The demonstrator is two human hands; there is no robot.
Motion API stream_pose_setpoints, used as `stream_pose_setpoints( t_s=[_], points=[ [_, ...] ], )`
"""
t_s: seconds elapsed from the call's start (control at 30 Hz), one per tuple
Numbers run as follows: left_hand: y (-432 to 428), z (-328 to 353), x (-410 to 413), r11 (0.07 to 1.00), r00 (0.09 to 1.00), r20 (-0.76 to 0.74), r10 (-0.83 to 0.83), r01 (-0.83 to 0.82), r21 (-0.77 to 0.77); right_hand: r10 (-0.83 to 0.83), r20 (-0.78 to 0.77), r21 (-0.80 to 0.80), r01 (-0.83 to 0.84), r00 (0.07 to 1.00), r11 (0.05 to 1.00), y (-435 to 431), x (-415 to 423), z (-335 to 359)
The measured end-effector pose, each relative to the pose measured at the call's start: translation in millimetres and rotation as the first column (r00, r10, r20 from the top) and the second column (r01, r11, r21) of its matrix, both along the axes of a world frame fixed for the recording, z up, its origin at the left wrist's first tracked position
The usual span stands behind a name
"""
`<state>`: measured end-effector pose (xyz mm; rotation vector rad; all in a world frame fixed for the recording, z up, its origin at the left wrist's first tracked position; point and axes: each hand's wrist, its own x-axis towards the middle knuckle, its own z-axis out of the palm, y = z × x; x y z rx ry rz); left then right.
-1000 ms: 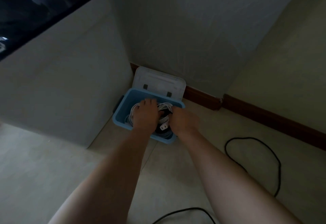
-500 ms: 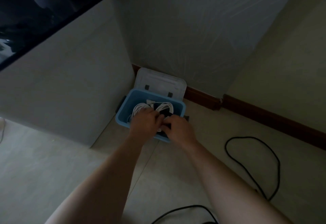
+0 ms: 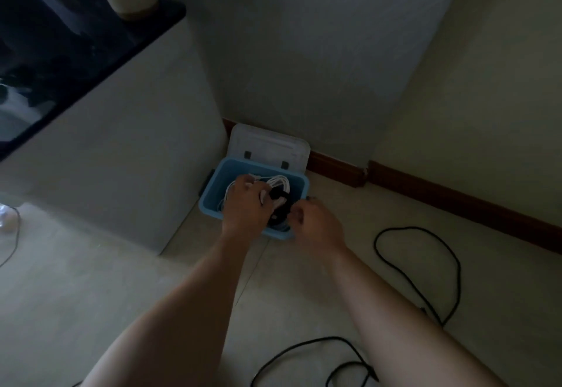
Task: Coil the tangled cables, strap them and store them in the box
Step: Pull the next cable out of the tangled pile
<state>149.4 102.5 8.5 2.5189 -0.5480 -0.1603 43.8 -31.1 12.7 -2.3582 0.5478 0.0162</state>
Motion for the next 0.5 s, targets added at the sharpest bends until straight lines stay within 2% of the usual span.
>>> stream_pose_setpoints(
  t_s=[0.1, 0.17, 0.27, 0.33, 0.5],
  points=[
    [-13.1, 28.1, -25.1, 0.999, 0.995, 0.096, -0.013, 0.008, 0.051, -0.048, -0.084, -0.024, 0.046, 0.995, 0.999, -22.8, -34.2, 10.6],
    [-26.6, 42.0, -49.0, 0.991, 0.99, 0.091, -0.106, 0.097, 0.095, -0.081, -0.137, -0.052, 0.075, 0.987, 0.996, -39.9, -64.0, 15.8],
    [-48.0, 48.7, -83.5, 0.953, 0.971, -0.043, -0.236, 0.24, 0.183, -0.141, -0.201, -0.086, 0.126, 0.969, 0.988, -66.1, -106.3, 18.6],
    [-62.4, 45.4, -109.6, 0.89, 0.93, -0.137, -0.341, 0.366, 0.273, -0.175, -0.248, -0.098, 0.155, 0.953, 0.983, -82.4, -138.3, 16.6],
    [-85.0, 20.6, -170.2, 0.826, 0.857, -0.343, -0.384, 0.485, 0.286, -0.298, -0.346, -0.079, 0.289, 0.89, 0.954, -118.8, -216.8, -4.9]
  ],
)
